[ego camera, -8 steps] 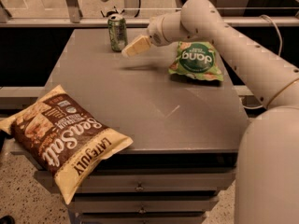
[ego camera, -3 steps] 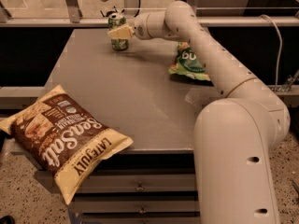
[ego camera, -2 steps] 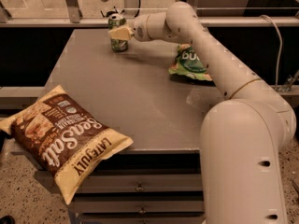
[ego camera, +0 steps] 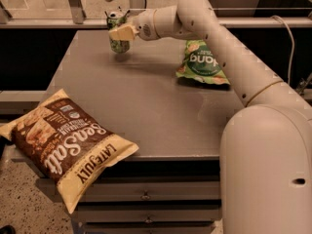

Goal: Knock green can over

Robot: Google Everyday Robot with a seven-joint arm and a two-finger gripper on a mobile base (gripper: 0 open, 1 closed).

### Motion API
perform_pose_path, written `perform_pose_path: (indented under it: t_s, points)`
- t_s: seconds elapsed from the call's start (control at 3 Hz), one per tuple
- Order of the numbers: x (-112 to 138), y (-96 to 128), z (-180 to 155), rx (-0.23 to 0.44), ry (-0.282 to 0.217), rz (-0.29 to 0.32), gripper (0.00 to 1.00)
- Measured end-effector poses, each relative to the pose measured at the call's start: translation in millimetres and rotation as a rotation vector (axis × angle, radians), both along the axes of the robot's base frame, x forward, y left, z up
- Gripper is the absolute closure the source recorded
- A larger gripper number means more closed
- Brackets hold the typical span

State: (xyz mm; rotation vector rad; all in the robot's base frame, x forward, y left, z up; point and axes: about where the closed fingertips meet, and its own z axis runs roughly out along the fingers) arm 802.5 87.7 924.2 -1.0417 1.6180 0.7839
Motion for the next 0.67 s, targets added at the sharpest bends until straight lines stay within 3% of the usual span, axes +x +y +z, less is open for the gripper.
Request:
perform_pose_path:
  t_s: [0.33, 0.67]
  points:
    - [-16, -22, 25, -0.105, -0.048, 0.051, 1.00]
    - [-29, -50, 43, -0.259, -0.083, 0.094, 1.00]
